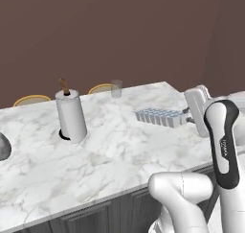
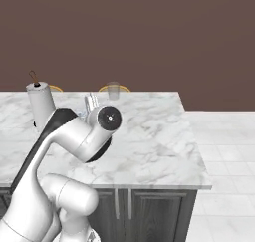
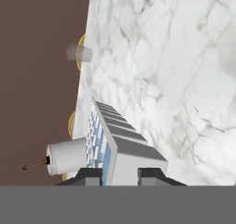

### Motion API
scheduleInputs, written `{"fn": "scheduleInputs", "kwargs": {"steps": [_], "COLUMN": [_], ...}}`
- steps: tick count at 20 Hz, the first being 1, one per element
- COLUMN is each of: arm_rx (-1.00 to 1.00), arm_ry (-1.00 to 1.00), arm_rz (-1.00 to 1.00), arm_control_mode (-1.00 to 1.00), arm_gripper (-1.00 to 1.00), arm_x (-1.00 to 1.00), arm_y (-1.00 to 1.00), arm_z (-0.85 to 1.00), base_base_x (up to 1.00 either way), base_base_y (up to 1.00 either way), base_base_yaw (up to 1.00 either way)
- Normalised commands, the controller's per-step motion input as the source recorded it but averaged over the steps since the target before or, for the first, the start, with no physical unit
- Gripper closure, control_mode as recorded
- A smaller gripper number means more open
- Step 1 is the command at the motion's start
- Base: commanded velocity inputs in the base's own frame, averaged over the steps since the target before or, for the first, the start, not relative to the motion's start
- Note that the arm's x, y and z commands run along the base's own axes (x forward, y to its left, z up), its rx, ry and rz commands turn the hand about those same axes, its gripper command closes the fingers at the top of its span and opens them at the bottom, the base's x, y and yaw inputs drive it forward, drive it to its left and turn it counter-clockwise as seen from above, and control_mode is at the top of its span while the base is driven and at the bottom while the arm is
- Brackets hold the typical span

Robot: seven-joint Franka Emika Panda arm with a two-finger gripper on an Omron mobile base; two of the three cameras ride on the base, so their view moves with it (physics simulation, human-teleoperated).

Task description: Open the freezer door, pick up the ice cube tray from the freezer, and place it on the dining counter.

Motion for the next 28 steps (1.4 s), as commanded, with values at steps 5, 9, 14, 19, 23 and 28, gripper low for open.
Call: {"fn": "scheduleInputs", "kwargs": {"steps": [5, 9, 14, 19, 23, 28], "arm_rx": [0.0, 0.0, 0.0, 0.0, 0.0, 0.0], "arm_ry": [0.0, 0.0, 0.0, 0.0, 0.0, 0.0], "arm_rz": [0.0, 0.03, 0.04, 0.03, 0.06, 0.04], "arm_control_mode": [-1.0, -1.0, -1.0, -1.0, -1.0, -1.0], "arm_gripper": [1.0, 1.0, 1.0, 1.0, 1.0, 1.0], "arm_x": [0.6, 0.49, 0.45, 0.46, 0.33, 0.3], "arm_y": [0.0, 0.01, 0.06, 0.03, 0.01, 0.01], "arm_z": [-0.37, -0.46, -0.46, -0.44, -0.52, -0.45], "base_base_x": [0.0, 0.0, 0.0, 0.0, 0.0, 0.0], "base_base_y": [0.0, 0.0, 0.0, 0.0, 0.0, 0.0], "base_base_yaw": [0.0, 0.0, 0.0, 0.0, 0.0, 0.0]}}
